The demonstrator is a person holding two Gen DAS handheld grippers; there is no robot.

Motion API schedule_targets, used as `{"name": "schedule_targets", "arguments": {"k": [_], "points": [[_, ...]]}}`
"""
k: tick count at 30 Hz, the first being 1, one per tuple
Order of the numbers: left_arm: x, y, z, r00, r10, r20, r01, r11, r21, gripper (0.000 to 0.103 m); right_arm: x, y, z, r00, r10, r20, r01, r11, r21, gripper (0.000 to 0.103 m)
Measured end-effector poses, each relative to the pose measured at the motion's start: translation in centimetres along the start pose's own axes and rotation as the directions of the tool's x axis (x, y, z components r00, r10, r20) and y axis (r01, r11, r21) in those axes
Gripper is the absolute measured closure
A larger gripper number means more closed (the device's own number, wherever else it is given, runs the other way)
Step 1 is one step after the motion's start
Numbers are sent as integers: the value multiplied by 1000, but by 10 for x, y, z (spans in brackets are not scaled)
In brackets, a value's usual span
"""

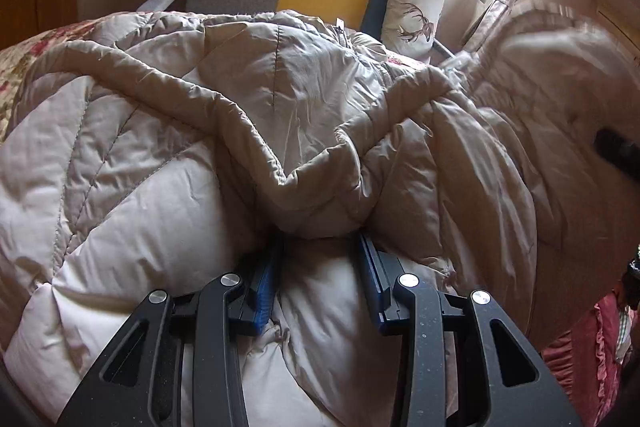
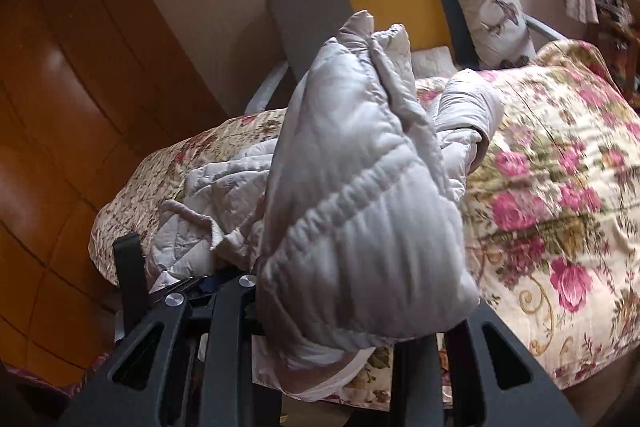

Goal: Fold large clothes

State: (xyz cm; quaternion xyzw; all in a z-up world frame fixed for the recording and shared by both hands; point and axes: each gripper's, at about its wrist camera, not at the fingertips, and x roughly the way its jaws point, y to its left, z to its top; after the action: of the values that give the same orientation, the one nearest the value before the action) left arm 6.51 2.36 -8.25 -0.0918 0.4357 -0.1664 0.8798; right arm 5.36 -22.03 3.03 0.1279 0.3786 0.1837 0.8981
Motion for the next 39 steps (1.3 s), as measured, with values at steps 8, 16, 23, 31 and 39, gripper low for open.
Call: {"name": "schedule_targets", "arguments": {"k": [8, 16, 23, 31, 39], "points": [[-2, 4, 0, 1000, -21, -10, 21, 1000, -14, 66, 27, 71, 5, 998, 53, -32, -58, 978, -198, 79], [-10, 1, 10, 1000, 0, -15, 0, 1000, 4, 66, 32, 71, -5, 999, 29, -39, -36, 976, -213, 79], [-45, 4, 21, 993, 100, 57, -103, 994, 40, 52, 33, 77, -7, 999, 20, -38, -28, 973, -229, 79], [-77, 38, 27, 971, 216, 104, -219, 975, 22, 52, 38, 97, -8, 999, 9, -45, -22, 956, -294, 79], [-96, 61, 11, 961, 261, 92, -262, 965, 3, 52, 63, 146, -22, 997, -16, -74, -21, 877, -480, 79]]}}
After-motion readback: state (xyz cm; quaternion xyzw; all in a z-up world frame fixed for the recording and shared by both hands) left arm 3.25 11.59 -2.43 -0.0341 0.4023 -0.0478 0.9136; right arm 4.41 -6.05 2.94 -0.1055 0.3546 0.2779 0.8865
